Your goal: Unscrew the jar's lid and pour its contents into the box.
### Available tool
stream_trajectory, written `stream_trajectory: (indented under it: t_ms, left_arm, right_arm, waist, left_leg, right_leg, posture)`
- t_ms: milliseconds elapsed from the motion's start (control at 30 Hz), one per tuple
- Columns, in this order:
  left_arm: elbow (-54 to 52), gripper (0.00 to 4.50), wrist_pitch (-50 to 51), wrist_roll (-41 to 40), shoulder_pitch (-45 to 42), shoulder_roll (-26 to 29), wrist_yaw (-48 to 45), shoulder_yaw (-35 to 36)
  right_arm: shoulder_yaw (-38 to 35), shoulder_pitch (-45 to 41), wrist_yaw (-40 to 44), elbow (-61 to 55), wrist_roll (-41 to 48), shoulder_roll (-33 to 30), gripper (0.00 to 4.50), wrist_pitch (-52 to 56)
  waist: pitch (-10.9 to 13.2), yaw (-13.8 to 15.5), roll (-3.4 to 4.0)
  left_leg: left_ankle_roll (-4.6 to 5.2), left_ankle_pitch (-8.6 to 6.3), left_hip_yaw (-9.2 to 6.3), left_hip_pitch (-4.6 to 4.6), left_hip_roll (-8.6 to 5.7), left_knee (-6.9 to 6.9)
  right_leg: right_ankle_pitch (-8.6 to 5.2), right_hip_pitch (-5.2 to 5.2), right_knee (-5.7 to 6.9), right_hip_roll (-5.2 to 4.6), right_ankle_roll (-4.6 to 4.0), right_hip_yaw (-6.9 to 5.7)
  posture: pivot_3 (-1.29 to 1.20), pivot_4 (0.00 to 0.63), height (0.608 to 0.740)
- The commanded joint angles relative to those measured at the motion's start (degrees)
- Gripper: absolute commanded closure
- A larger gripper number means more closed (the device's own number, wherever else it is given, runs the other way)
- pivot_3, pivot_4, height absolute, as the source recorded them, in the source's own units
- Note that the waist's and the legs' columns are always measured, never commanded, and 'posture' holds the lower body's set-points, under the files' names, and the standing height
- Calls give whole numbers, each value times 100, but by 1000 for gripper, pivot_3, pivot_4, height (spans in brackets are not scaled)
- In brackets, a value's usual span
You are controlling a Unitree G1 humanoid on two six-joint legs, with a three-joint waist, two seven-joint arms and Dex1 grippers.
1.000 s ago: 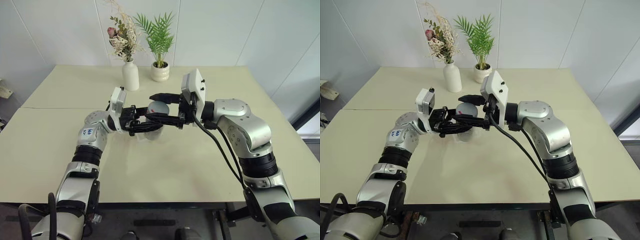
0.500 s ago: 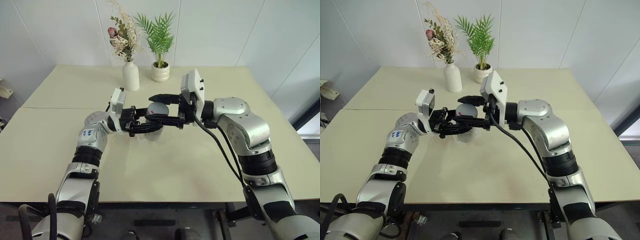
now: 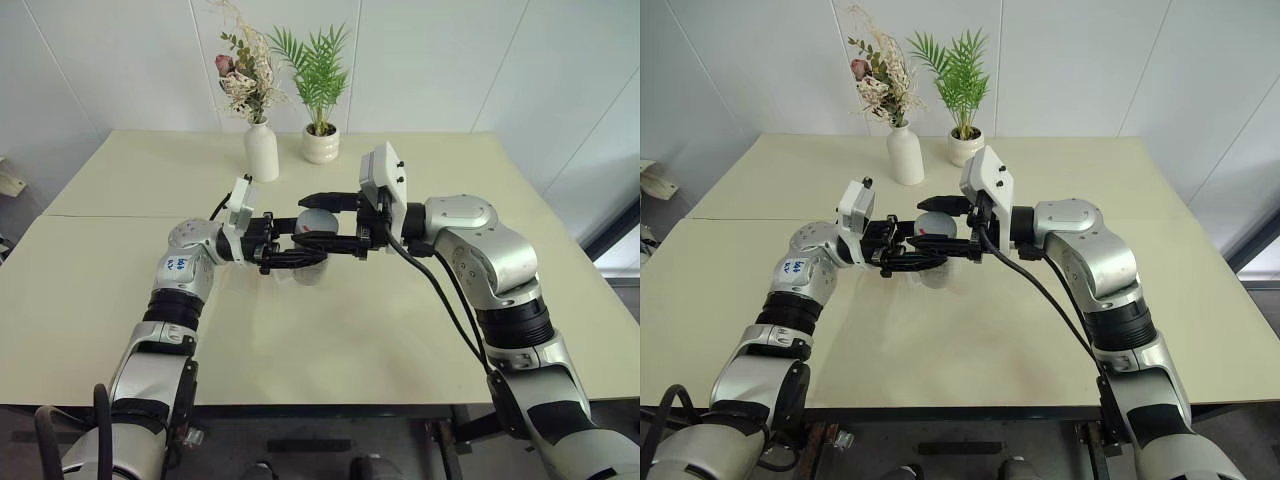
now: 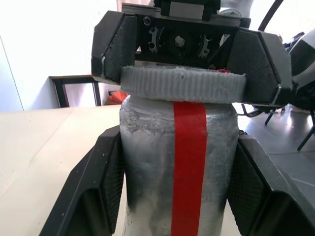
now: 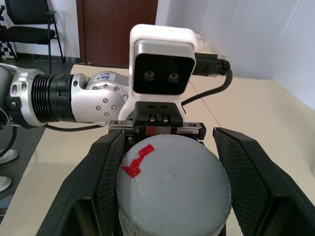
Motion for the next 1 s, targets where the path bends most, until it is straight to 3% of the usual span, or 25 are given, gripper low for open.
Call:
stream_trajectory:
  t_ms: [33,233,633,1000]
  left_arm:
    - [415,2069,-42,535,-136,156,317,-160]
    - [537,2151,-222,780,-317,331,172,-450]
    - [666,2210,-111,420,-331,156,244,-192]
    - [944,2229,-65,386,-394,82,129,-152]
  right_arm:
    - [212,-332,678,-658,511,234,1937,-274]
    - [222,-309,696,-667,473,225,1937,-284]
    - [170,-285,662,-680,461,263,1937,-312]
    - [206,-231,1393,-683,660,135,1937,-430]
  waist:
    - [0,2,0]
    - [1,1,1]
    - [1,3,2]
    - [1,-1,2]
  left_leg:
    - [0,0,0,0,0,0]
    - [0,0,0,0,0,0]
    - [0,0,0,0,0,0]
    - [0,0,0,0,0,2]
  right_leg:
    - [0,0,0,0,0,0]
    - [0,0,-1,0,0,0]
    - [0,0,0,0,0,0]
    - [0,1,1,0,1,0]
  posture:
    - [0,150,740]
    - [0,150,740]
    - [0,150,740]
    - [0,150,740]
